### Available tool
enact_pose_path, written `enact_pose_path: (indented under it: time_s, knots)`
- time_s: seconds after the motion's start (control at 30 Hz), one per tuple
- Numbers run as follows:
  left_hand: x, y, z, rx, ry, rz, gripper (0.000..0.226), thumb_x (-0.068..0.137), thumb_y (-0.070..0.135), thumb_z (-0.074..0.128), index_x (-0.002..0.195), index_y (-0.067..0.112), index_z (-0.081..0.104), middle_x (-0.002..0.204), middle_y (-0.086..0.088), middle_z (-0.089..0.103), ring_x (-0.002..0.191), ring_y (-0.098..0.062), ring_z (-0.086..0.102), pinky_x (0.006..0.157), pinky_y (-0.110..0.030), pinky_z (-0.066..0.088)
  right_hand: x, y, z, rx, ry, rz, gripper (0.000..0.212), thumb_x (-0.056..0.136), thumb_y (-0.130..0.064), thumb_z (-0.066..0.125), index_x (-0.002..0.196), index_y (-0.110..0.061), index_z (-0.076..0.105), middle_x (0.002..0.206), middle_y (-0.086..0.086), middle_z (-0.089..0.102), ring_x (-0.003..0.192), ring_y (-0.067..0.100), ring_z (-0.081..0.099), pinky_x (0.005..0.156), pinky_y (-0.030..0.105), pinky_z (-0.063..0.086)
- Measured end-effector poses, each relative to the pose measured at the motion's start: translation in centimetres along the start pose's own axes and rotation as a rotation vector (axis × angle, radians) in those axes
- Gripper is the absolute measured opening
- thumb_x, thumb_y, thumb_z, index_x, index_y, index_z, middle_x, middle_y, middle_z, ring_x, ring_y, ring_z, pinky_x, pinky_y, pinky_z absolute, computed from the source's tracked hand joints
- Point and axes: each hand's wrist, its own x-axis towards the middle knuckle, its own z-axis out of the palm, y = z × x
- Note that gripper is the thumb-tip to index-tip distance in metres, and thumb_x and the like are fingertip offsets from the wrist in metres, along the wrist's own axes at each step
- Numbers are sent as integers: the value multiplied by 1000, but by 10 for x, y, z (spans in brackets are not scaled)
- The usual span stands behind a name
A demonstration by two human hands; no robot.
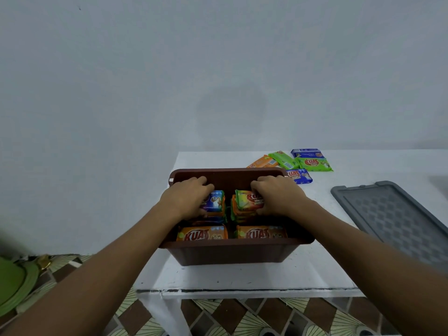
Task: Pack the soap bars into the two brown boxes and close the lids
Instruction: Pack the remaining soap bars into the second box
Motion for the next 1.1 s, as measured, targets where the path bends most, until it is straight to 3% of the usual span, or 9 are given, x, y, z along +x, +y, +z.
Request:
enact_pose_path:
  time_s: [0.27, 0.4, 0.47, 0.57, 0.7, 0.93, 1.1]
  knots:
    - [0, 1, 0, 50, 36, 20, 65, 79, 67, 58, 127, 23, 49, 117, 4, 51, 104, -16, 54, 75, -33, 48, 2, 3, 3, 4, -4, 10, 59, 77, -56, 70, 121, -20, 53, 113, 0, 59, 99, 20, 59, 77, 34, 49]
    - [5, -2, -8, -47, 61, 31, 43, 91, 58, 45, 113, 23, 57, 105, 6, 53, 93, -16, 57, 68, -34, 46, 1, 9, -3, 119, -32, -20, 44, 82, -60, 62, 97, -19, 60, 95, -4, 59, 87, 16, 57, 68, 30, 47]
    - [13, -2, -12, -105, 121, 67, 30, 95, 49, 43, 105, 24, 57, 101, 7, 54, 92, -16, 58, 69, -35, 48, -1, 18, -5, 212, 43, -53, 32, 87, -52, 60, 84, -21, 60, 86, -6, 59, 79, 14, 56, 63, 29, 47]
    - [31, 1, -21, -195, 232, 116, 22, 97, 40, 43, 101, 25, 59, 99, 10, 56, 89, -13, 56, 66, -33, 45, -6, 40, -5, 285, 256, -105, 17, 90, -34, 60, 82, -20, 60, 85, -6, 58, 77, 12, 52, 59, 25, 35]
    - [69, 13, -35, -451, 315, 221, 21, 95, 34, 45, 98, 23, 63, 93, 10, 60, 81, -10, 54, 71, -37, 49, -10, 93, 8, 422, 449, -6, 6, 89, -16, 62, 84, -14, 63, 86, 0, 61, 84, 18, 54, 71, 35, 45]
    - [154, 45, -52, -556, 299, 252, 11, 95, 23, 56, 97, 19, 66, 95, 7, 64, 84, -13, 58, 77, -37, 50, -13, 195, 55, 491, 264, 313, 15, 89, -9, 56, 91, -17, 69, 94, -2, 69, 90, 22, 61, 77, 43, 53]
    - [223, 71, -46, -478, 132, 253, 13, 93, 22, 57, 104, 20, 65, 103, 4, 60, 90, -14, 57, 83, -41, 49, -8, 244, 82, 423, 95, 374, 25, 92, -16, 57, 115, -20, 64, 124, -1, 61, 116, 22, 52, 94, 35, 44]
